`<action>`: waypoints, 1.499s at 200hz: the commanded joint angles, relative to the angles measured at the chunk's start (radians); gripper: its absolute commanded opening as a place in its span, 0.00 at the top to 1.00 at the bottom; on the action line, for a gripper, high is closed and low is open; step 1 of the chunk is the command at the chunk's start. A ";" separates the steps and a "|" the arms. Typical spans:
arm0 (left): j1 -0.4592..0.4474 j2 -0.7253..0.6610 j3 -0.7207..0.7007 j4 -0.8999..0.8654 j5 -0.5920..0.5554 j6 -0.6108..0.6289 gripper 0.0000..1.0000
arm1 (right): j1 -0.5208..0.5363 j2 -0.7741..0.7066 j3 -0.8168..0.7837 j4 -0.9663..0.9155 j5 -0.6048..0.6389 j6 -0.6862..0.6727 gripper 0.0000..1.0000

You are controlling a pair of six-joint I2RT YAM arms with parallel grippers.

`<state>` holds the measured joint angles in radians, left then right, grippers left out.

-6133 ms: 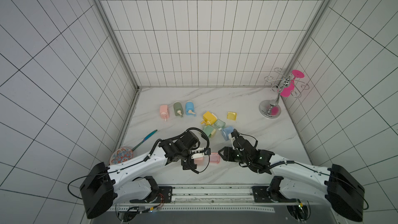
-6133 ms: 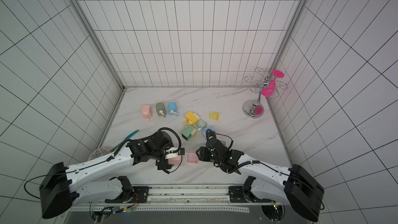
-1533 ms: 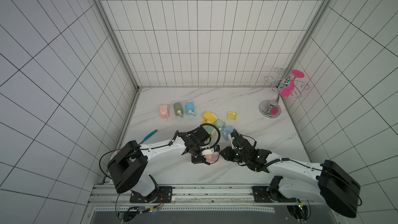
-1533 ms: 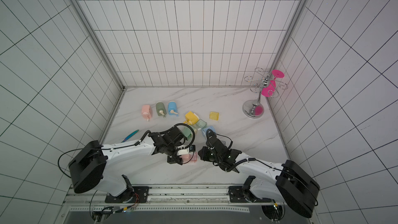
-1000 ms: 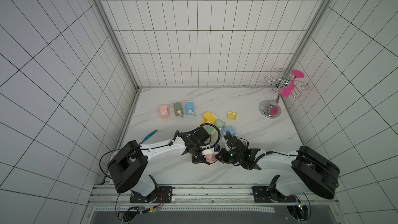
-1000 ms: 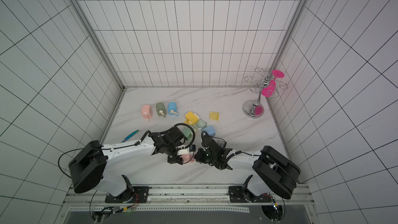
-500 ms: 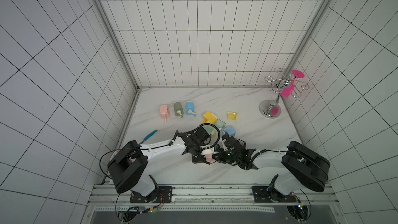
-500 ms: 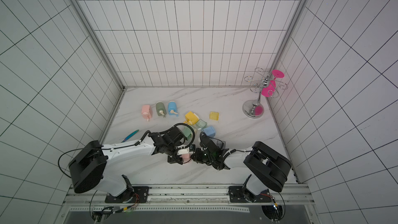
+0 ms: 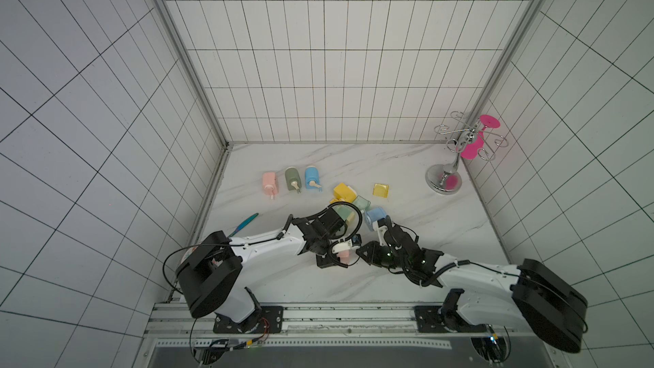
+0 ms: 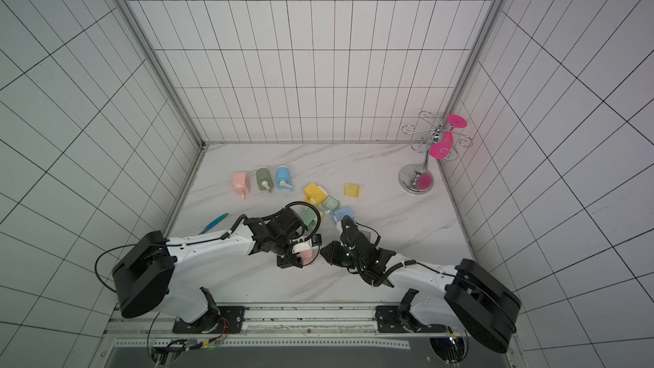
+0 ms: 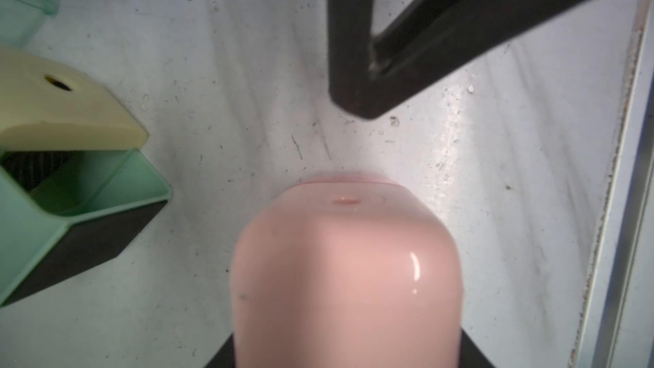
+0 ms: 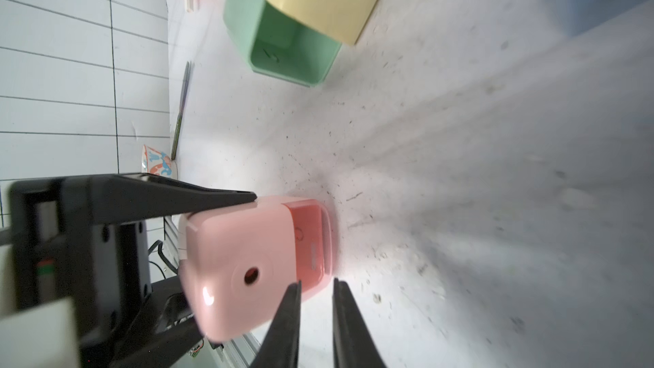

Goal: Put the tray back into the pencil sharpener
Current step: Pick up the pencil sharpener from the center of the board, then place the pencil sharpener at the center of the board.

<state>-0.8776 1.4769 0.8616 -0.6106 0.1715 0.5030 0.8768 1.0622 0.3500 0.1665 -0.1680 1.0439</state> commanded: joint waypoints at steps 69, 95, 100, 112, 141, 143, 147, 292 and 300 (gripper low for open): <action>0.161 -0.254 0.050 -0.030 -0.189 -0.564 1.00 | -0.010 -0.502 0.075 -0.576 0.346 -0.169 0.75; 0.276 -0.242 0.103 -0.106 -0.240 -0.718 1.00 | -0.010 -0.457 0.084 -0.558 0.340 -0.175 0.76; 0.301 -0.237 0.114 -0.118 -0.246 -0.736 1.00 | -0.010 -0.451 0.086 -0.551 0.337 -0.176 0.75; 0.343 -0.205 0.138 -0.142 -0.254 -0.774 1.00 | -0.010 -0.440 0.087 -0.536 0.335 -0.177 0.76; 0.428 -0.115 0.173 -0.129 -0.233 -0.846 1.00 | -0.010 -0.426 0.089 -0.516 0.331 -0.180 0.76; 0.431 -0.107 0.176 -0.125 -0.238 -0.857 1.00 | -0.010 -0.425 0.088 -0.515 0.331 -0.179 0.76; 0.438 -0.090 0.183 -0.121 -0.250 -0.877 1.00 | -0.010 -0.423 0.087 -0.513 0.329 -0.180 0.76; 0.496 0.313 0.418 -0.137 -0.431 -1.026 0.96 | -0.010 -0.412 0.080 -0.512 0.321 -0.175 0.77; 0.497 0.320 0.422 -0.137 -0.432 -1.029 0.95 | -0.010 -0.412 0.080 -0.512 0.322 -0.174 0.77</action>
<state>-0.3885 1.7756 1.2472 -0.7719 -0.2325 -0.4866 0.8764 0.6559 0.3866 -0.3511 0.1410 0.8700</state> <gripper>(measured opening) 0.588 0.235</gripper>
